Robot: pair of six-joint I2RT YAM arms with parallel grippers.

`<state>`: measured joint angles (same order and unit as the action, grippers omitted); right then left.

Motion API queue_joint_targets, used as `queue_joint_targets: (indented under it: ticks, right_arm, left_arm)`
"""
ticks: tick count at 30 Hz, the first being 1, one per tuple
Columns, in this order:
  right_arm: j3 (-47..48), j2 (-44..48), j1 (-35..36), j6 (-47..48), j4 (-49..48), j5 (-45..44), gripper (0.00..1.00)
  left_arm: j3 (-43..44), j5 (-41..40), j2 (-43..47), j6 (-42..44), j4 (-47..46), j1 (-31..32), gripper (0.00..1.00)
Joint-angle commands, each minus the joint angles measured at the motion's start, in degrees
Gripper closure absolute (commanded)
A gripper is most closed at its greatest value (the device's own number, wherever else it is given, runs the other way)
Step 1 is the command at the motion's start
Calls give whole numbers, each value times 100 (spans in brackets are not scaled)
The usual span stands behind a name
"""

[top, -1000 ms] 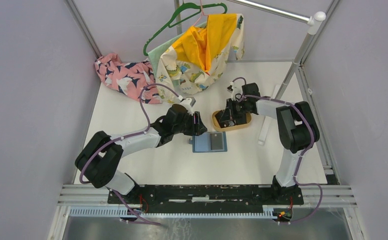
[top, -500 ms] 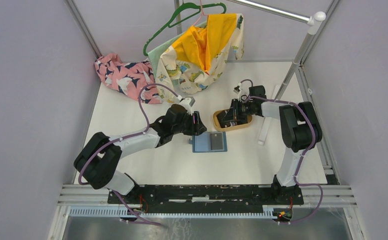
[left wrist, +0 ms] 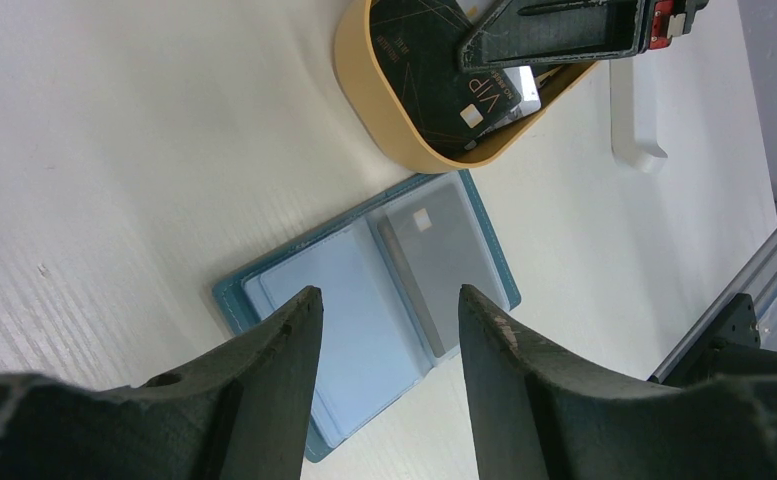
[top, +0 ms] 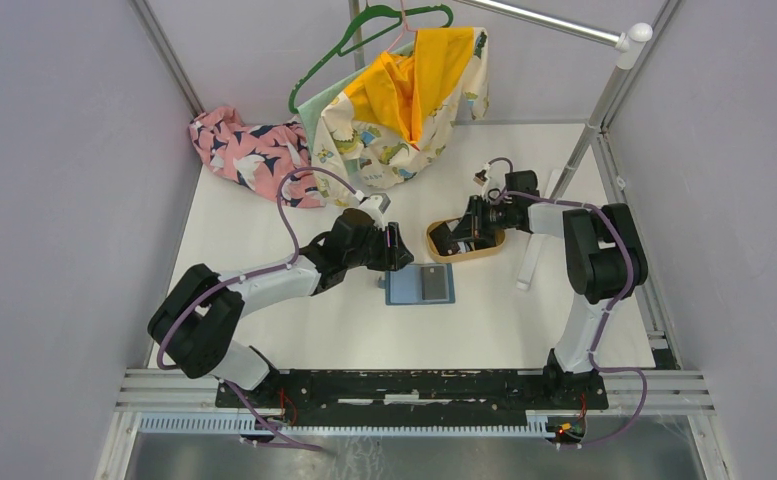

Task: Put the credit cards into the card holder
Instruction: Pick up the credit card from the storage box.

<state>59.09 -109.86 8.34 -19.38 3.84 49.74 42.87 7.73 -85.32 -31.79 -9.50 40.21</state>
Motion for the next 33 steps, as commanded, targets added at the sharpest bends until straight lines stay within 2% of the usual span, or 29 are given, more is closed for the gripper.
queue_joint_targets:
  ticks: [1,27,33]
  right_arm:
    - [-17,94,-74,-75,-208,216,80]
    - [-125,136,-356,-251,-340,348,80]
    - [-133,135,-373,-241,-334,327,84]
  left_arm:
    - [18,-46,223,200,-193,-30,41]
    - [29,-26,274,235,-158,-24,41]
    - [4,-18,299,235,-158,-28,41]
